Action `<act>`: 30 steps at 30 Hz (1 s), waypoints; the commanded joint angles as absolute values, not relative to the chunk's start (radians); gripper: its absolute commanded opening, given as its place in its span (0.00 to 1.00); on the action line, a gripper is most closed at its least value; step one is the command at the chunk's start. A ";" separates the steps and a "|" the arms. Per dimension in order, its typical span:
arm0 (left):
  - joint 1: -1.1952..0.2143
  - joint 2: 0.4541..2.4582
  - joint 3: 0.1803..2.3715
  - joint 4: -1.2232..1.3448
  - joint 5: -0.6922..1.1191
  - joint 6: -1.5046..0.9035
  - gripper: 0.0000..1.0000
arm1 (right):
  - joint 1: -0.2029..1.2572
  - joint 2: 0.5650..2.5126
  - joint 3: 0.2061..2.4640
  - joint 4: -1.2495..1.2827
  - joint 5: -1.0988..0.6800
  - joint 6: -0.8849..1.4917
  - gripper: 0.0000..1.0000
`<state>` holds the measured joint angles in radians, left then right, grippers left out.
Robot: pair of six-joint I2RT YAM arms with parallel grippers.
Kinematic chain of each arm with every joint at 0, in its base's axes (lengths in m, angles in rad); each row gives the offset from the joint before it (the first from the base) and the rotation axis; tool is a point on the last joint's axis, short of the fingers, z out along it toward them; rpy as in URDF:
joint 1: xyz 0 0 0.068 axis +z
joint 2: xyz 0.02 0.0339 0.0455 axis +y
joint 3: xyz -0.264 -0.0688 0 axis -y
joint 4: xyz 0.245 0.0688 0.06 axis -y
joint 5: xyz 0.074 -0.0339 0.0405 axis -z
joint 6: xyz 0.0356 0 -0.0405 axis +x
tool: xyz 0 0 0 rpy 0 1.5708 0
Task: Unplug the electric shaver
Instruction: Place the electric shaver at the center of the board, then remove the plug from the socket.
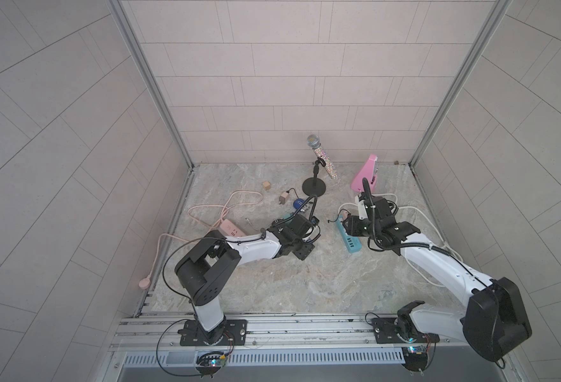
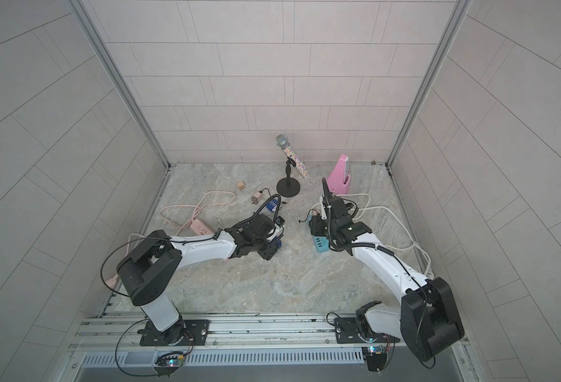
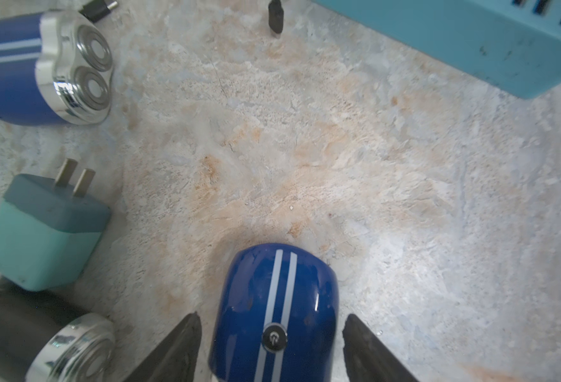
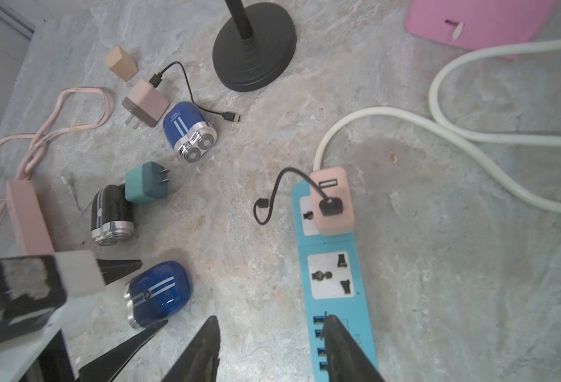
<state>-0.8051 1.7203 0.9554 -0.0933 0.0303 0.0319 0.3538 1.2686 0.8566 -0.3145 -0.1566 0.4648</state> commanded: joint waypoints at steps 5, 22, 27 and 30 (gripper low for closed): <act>-0.802 1.559 0.936 -0.045 0.173 -0.025 0.75 | 0.360 1.406 0.981 -0.439 -0.051 0.371 0.54; -0.840 1.511 0.888 0.125 0.414 -0.107 0.60 | 0.357 1.580 1.104 -0.487 0.002 0.314 0.54; -0.861 1.511 0.887 0.139 0.415 -0.103 0.53 | 0.353 1.629 1.134 -0.492 -0.004 0.305 0.51; -0.865 1.505 0.881 0.144 0.419 -0.105 0.51 | 0.350 1.644 1.141 -0.493 -0.004 0.300 0.48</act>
<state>-0.8589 1.5311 0.8986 0.1135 0.4015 -0.1005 0.3523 1.6318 1.1225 -0.4698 -0.0174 0.3199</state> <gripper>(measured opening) 0.518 0.489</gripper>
